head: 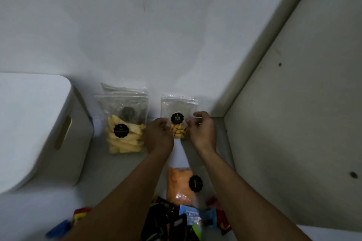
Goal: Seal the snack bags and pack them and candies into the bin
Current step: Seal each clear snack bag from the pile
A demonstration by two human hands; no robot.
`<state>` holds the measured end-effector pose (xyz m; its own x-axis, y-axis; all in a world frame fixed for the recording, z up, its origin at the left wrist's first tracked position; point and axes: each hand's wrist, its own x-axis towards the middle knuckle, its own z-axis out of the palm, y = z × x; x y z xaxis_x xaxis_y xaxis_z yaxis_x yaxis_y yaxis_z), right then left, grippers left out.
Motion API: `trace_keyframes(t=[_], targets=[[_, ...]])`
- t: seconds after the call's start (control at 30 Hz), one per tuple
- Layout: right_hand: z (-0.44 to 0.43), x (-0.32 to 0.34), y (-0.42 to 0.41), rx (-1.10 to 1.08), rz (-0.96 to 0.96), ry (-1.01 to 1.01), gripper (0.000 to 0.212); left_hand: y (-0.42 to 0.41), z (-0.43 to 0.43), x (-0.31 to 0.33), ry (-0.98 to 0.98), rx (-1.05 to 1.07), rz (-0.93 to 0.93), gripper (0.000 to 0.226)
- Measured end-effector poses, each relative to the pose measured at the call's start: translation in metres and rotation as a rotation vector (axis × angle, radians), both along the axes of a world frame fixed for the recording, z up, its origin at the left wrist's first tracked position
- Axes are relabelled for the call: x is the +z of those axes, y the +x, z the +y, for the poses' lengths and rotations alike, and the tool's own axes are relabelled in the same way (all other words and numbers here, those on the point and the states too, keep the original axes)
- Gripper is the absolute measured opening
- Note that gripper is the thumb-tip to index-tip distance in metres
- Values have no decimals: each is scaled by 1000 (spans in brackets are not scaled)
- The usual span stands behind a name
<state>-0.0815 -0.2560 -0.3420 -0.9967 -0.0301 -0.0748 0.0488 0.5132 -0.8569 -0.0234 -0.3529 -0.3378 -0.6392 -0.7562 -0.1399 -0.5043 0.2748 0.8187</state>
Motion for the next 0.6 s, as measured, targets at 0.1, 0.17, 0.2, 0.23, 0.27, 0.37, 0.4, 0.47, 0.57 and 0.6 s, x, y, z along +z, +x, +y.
trace_keyframes(t=[0.1, 0.17, 0.2, 0.23, 0.27, 0.37, 0.4, 0.47, 0.57, 0.6], targets=[[2, -1, 0, -6, -8, 4, 19, -2, 0, -1, 24, 7, -9, 23], [5, 3, 0, 2, -6, -2, 19, -3, 0, 1, 16, 0, 1, 26], [6, 5, 0, 8, -7, -8, 20, -2, 0, 3, 16, -5, 0, 28], [8, 7, 0, 14, -10, -11, 21, -3, 1, 3, 20, -10, -5, 30], [9, 9, 0, 20, -14, -12, 23, -2, 1, 4, 30, -11, -10, 33], [17, 14, 7, 56, -50, 9, 32, 9, 6, 6, 80, -14, -23, 46], [20, 16, 10, 80, -74, 27, 36, 15, 7, 7, 76, -17, -30, 50], [29, 22, 16, 150, -138, 72, 44, 28, 9, 12, 29, -77, -73, 53], [43, 34, 26, 273, -176, 211, 56, 45, 12, 20, -19, -278, -213, 54], [48, 37, 31, 308, -189, 267, 60, 51, 14, 22, -15, -340, -264, 55]])
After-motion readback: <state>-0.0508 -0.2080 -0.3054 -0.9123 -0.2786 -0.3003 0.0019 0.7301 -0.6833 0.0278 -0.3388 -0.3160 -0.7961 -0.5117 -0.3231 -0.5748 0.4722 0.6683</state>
